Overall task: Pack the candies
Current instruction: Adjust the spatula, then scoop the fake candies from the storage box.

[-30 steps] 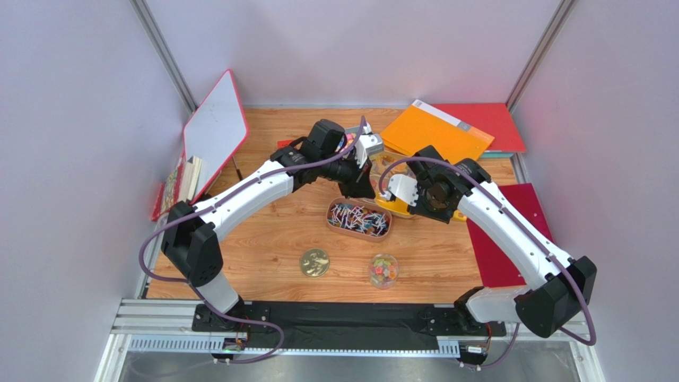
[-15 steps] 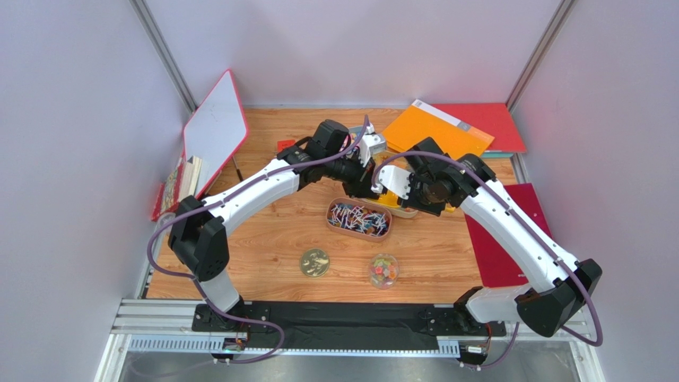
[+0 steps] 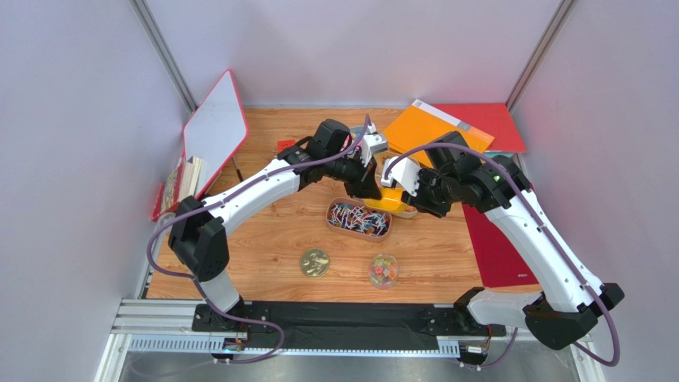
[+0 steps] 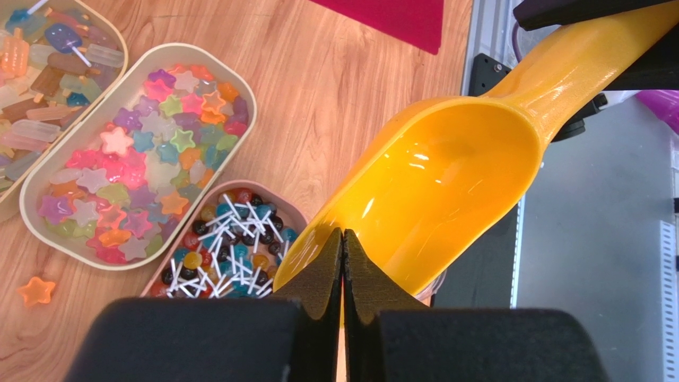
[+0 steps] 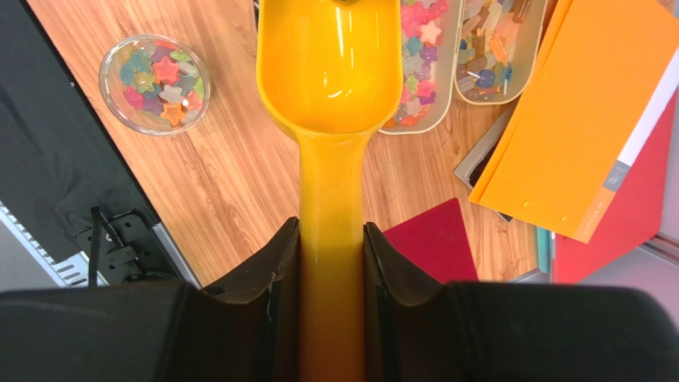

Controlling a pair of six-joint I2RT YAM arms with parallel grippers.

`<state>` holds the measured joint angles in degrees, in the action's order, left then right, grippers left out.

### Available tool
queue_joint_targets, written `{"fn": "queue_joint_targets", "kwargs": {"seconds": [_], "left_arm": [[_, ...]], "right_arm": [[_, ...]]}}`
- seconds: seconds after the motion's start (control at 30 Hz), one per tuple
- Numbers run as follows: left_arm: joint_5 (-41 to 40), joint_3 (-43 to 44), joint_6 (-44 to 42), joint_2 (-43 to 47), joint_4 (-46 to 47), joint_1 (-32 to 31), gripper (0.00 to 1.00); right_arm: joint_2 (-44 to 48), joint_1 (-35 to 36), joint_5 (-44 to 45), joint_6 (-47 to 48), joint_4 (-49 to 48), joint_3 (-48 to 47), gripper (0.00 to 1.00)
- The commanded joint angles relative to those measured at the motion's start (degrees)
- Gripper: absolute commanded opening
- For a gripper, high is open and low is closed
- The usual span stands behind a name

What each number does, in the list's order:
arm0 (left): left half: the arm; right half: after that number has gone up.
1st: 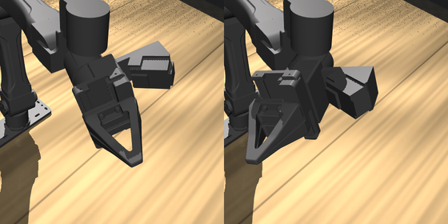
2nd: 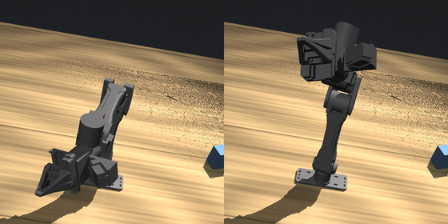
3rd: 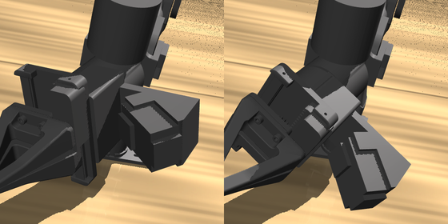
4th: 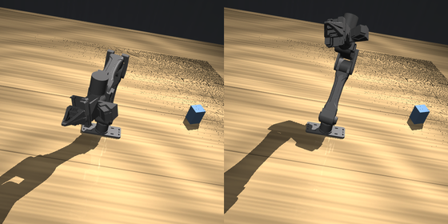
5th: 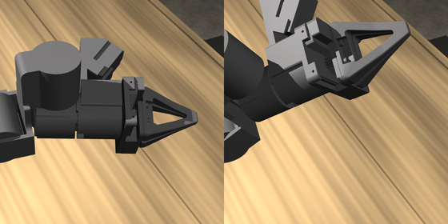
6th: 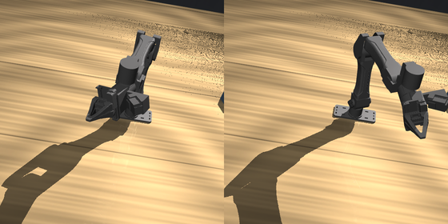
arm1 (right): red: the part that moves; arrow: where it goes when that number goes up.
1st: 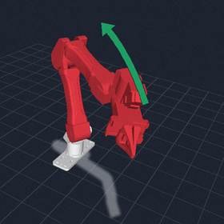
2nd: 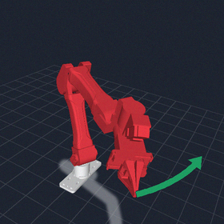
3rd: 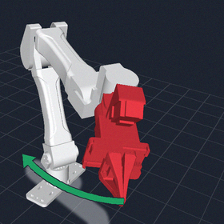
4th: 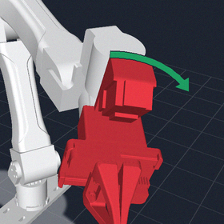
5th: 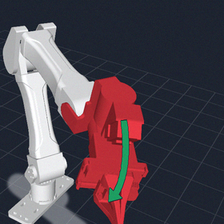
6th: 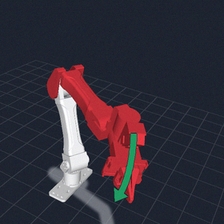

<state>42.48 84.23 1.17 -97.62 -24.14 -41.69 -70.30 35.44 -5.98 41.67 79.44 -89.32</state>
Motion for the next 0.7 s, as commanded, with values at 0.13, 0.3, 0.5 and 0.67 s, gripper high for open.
{"fn": "queue_joint_targets", "kwargs": {"seconds": [0.13, 0.3, 0.5, 0.67], "left_arm": [[-14.3, 0.9, -11.1, 6.3, -4.3, 3.8, 0.0], [-22.3, -13.8, -21.2, 11.5, -4.1, 7.9, 0.0], [-23.2, -25.5, -19.8, 10.8, 1.2, 8.0, 0.0], [-26.4, -26.9, -18.0, 7.9, 6.2, 8.2, 0.0]], "right_arm": [[1.7, 0.2, -4.0, -1.5, -0.3, 1.4, 0.0], [3.8, 0.2, -2.0, -1.3, 0.9, 10.9, 0.0], [1.8, 0.2, 0.6, -1.1, 0.4, 14.7, 0.0], [-2.5, 0.5, 3.0, -0.4, 0.1, 12.9, 0.0]]}}
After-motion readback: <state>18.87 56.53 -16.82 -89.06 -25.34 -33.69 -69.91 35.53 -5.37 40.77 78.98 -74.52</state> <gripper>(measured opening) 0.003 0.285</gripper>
